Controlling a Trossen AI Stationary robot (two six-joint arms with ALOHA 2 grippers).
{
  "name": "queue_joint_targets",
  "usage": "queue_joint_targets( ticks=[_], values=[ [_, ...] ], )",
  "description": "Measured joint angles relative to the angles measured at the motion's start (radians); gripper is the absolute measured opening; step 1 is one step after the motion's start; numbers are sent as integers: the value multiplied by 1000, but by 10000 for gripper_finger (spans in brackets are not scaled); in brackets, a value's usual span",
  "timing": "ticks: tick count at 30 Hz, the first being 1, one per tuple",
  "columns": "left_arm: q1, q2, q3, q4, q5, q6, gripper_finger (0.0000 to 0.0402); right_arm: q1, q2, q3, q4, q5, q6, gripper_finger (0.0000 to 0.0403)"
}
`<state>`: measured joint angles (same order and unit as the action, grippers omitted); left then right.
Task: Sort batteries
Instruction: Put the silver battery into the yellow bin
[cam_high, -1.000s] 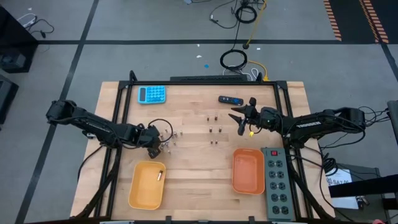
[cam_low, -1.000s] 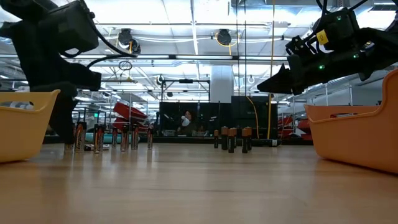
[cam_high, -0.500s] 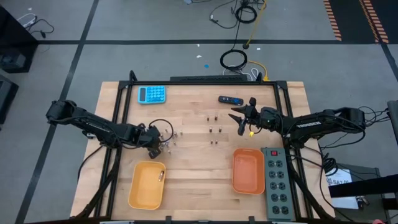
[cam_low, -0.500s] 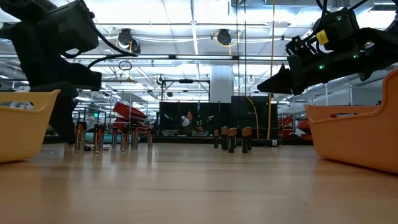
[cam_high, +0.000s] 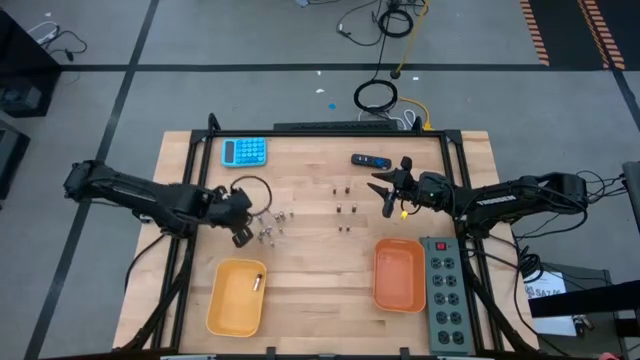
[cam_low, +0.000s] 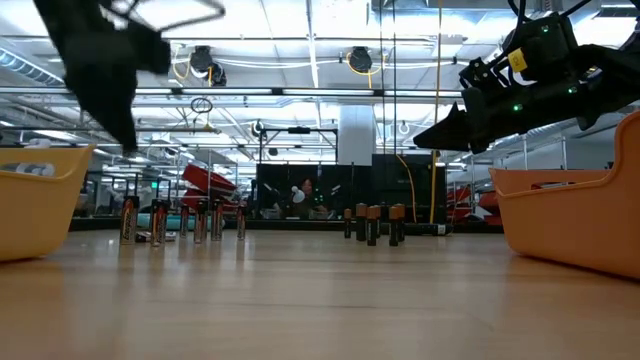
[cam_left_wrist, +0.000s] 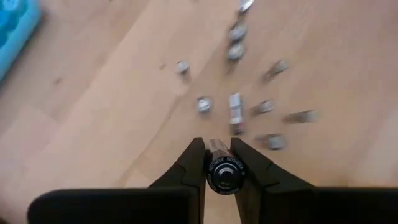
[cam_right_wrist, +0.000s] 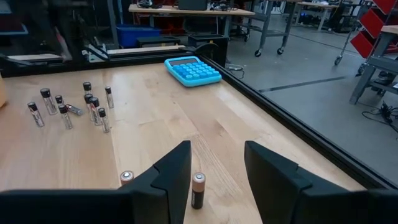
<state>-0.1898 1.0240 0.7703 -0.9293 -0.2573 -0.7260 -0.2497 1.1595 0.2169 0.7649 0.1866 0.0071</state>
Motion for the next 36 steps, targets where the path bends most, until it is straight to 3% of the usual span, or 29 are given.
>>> queue_joint_targets(
  ticks=[5, 8, 13, 18, 24, 28, 32, 36],
  values=[
    [-8, -110, 23, 172, 264, -91, 52, 3, 0, 0, -6, 0, 0, 144],
    [-53, -123, 9, 235, 356, -164, 52, 3, 0, 0, -13, 0, 8, 144],
    [-127, -47, -54, 258, 466, -293, 52, 3, 0, 0, -26, 0, 8, 144],
    [-170, 79, -108, 429, 636, -447, 52, 3, 0, 0, -28, 0, 8, 144],
    [-203, 249, -107, 464, 718, -561, 58, 3, 0, 0, -28, 0, 12, 144],
    [-246, 342, -107, 467, 754, -593, 127, 3, 0, 0, -29, 0, 11, 144],
    [-274, 364, -98, 465, 791, -602, 184, 3, 0, 0, -20, 0, 3, 144],
    [-276, 314, -34, 451, 770, -599, 191, 3, 0, 0, -5, 0, 2, 144]
  ],
)
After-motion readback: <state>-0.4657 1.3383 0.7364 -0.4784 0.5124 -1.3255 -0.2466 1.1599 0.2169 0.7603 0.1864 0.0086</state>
